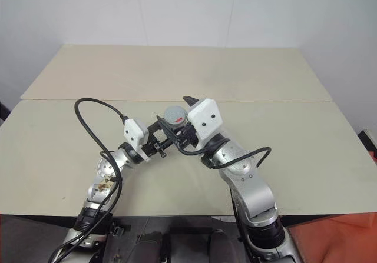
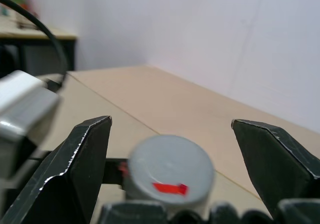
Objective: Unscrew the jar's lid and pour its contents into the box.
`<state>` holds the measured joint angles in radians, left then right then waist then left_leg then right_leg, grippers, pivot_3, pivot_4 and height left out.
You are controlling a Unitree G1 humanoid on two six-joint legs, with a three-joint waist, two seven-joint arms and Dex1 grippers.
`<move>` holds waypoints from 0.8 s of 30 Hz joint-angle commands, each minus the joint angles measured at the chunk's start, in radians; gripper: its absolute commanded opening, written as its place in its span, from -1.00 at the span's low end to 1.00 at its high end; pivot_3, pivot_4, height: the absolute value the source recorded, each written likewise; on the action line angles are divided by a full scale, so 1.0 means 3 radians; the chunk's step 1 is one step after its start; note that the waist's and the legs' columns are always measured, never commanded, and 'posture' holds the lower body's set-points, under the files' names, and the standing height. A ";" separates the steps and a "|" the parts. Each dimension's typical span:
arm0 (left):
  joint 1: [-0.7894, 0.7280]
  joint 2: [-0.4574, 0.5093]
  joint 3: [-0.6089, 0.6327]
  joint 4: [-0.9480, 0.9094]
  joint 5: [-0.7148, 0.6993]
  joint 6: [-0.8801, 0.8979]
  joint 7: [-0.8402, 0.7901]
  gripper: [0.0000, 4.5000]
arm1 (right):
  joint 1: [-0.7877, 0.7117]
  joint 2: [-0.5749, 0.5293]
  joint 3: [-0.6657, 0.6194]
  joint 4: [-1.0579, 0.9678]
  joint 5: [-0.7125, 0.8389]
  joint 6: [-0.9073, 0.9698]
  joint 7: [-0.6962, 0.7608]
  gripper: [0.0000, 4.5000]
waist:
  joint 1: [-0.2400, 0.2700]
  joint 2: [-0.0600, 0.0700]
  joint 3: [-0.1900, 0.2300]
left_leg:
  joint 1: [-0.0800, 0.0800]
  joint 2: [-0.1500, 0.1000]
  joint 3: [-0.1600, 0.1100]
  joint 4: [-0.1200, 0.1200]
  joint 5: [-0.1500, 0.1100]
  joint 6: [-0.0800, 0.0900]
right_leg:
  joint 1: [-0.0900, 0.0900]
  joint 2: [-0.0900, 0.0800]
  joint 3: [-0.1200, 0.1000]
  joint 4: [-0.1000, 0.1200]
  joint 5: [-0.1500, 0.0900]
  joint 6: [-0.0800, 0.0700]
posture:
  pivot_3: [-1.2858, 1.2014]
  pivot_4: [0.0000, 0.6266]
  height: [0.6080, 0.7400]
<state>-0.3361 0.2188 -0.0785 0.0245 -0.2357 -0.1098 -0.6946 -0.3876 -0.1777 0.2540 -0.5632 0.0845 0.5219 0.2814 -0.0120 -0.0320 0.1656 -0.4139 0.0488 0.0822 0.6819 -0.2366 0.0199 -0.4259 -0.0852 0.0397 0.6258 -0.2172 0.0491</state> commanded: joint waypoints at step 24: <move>-0.0021 -0.0040 0.0021 -0.0117 -0.0053 -0.0130 0.0089 -0.15 | -0.0080 0.0250 -0.0096 0.0114 0.0252 0.0133 0.0063 0.62 | -0.0005 0.0000 0.0000 | 0.0000 0.0001 -0.0001 0.0000 0.0000 0.0000 | 0.0000 0.0000 0.0000 0.0001 0.0000 0.0000 | 0.03 -0.52 1.00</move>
<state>-0.3354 0.2097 -0.0790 0.0233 -0.2371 -0.1270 -0.6680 -0.3889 -0.1078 0.2449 -0.5035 0.1422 0.5568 0.2969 -0.0135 -0.0320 0.1656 -0.4137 0.0490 0.0819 0.6818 -0.2366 0.0200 -0.4259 -0.0851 0.0396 0.6259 -0.2172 0.0491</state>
